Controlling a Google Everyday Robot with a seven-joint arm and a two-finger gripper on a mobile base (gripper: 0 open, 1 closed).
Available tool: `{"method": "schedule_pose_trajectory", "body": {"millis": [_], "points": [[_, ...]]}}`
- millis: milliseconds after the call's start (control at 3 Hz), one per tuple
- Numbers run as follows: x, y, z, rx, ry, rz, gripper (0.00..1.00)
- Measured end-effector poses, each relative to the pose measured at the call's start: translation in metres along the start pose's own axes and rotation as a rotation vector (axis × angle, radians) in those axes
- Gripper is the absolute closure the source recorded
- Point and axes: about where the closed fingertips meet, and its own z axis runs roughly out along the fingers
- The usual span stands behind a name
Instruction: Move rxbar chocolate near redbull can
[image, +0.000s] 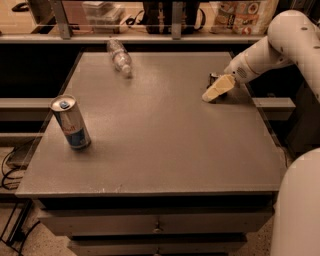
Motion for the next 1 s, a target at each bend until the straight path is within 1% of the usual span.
{"method": "schedule_pose_trajectory", "body": {"millis": [333,1000], "points": [[0.0025,-0.0021,0.0028,-0.004,0.002,0.007,0.40],[-0.0044,-0.0029,-0.0052,-0.004,0.002,0.006,0.87]]}}
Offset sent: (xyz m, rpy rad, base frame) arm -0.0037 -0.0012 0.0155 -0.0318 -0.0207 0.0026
